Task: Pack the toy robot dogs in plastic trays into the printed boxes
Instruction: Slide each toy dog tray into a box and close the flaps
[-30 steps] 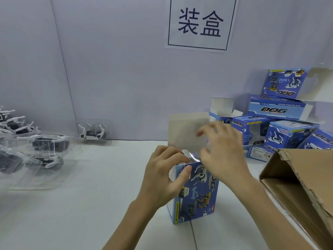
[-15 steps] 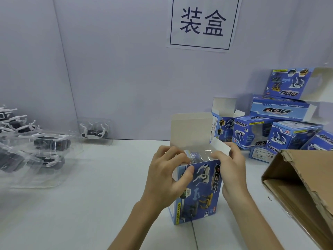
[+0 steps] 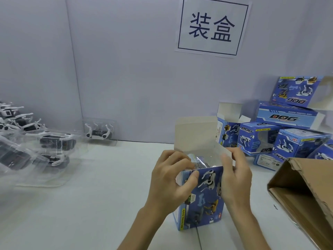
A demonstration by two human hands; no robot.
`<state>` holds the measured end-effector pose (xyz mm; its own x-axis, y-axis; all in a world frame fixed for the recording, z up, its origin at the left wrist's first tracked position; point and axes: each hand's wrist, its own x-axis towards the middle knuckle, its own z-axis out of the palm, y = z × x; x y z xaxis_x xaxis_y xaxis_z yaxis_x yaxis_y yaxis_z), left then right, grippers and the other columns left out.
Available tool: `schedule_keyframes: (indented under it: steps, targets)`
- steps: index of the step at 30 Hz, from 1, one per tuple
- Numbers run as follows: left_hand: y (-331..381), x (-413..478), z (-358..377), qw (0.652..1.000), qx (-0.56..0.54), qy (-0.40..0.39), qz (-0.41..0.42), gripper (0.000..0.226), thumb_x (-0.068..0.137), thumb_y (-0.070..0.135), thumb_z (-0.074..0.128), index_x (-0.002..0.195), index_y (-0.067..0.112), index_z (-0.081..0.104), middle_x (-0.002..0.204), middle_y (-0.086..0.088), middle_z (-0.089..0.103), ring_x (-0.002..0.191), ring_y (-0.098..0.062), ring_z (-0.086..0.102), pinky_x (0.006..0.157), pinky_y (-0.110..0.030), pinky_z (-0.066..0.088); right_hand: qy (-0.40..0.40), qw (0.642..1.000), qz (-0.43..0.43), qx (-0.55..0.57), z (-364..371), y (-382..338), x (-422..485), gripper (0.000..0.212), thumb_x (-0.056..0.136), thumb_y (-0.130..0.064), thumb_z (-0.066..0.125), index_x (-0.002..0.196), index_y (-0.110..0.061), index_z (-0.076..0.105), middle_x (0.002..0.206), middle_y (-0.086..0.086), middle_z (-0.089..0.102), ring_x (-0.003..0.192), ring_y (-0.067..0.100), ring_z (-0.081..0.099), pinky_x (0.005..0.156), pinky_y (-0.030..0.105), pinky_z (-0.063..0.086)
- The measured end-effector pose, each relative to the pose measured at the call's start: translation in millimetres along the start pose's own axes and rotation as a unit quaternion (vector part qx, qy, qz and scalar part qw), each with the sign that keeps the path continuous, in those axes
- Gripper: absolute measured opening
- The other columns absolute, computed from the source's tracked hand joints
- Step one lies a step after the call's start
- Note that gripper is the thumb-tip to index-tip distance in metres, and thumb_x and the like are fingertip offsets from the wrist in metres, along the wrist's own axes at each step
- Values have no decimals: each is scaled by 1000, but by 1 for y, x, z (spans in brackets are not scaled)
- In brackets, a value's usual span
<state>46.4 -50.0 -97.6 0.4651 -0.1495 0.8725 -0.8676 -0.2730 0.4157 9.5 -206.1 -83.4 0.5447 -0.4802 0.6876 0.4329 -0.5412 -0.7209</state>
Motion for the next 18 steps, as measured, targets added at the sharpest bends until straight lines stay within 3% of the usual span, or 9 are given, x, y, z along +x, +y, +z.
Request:
schedule_keyframes:
  steps: [2,4,7,9,11,12,13,15,18]
  targets:
    - [-2,0,-3,1000,-5,2,3,24,87,36,60,82,17,73,94,13,69,101,-7,54,82,-11,45,-36,996,-64,-46,-8,6,1,16,99,-40,44,98,-31,57,104,-12,57,101,12,58,79,34,50]
    - [-2,1,-5,1000,-3,-9,5,24,88,37,60,84,17,73,96,13,69,103,-6,55,82,-13,46,-55,995,-66,-55,-12,8,9,8,100,-29,51,95,-32,58,107,-19,56,106,4,57,81,34,52]
    - [-1,1,-4,1000,5,-13,3,25,88,37,59,84,16,74,95,11,71,103,-6,56,84,-13,47,-105,989,-55,-85,-18,7,19,18,96,-14,59,87,-29,58,108,-25,58,106,1,56,84,45,54]
    - [1,1,-5,1000,-1,-8,2,26,88,36,59,84,15,74,95,10,71,102,-7,57,83,-12,46,-169,979,-66,-89,-24,3,24,13,96,-39,55,86,-31,58,114,-31,55,113,2,54,86,43,53]
    - [2,4,-8,1000,0,-18,7,28,88,36,58,84,14,75,96,9,73,102,-8,59,84,-15,48,-211,974,-48,-65,-29,0,28,32,91,-66,45,86,-38,60,118,-35,52,115,-3,54,81,31,54]
    - [1,7,-10,999,6,-31,9,29,88,36,58,84,14,76,96,8,73,103,-9,60,85,-18,49,-213,977,-7,-21,-31,-1,29,32,91,-66,46,86,-40,63,120,-33,54,111,-3,57,74,23,55]
    - [0,10,-12,999,13,-45,12,30,89,36,58,85,14,77,97,8,74,103,-10,61,85,-21,51,-208,976,50,47,-31,0,30,26,95,-55,51,86,-38,67,121,-24,59,103,-1,63,67,19,54]
    - [-2,14,-15,998,26,-61,22,26,89,34,62,86,15,79,97,7,75,103,-11,63,85,-25,54,-198,943,179,197,-28,7,33,16,99,-22,55,96,-31,68,116,-4,67,88,9,71,60,23,55]
    - [-5,13,-15,998,11,-63,22,23,89,34,64,90,17,80,99,11,76,105,-8,64,87,-24,54,-199,885,269,325,-18,10,41,42,97,-1,49,121,-34,56,109,-1,74,86,21,75,59,31,60]
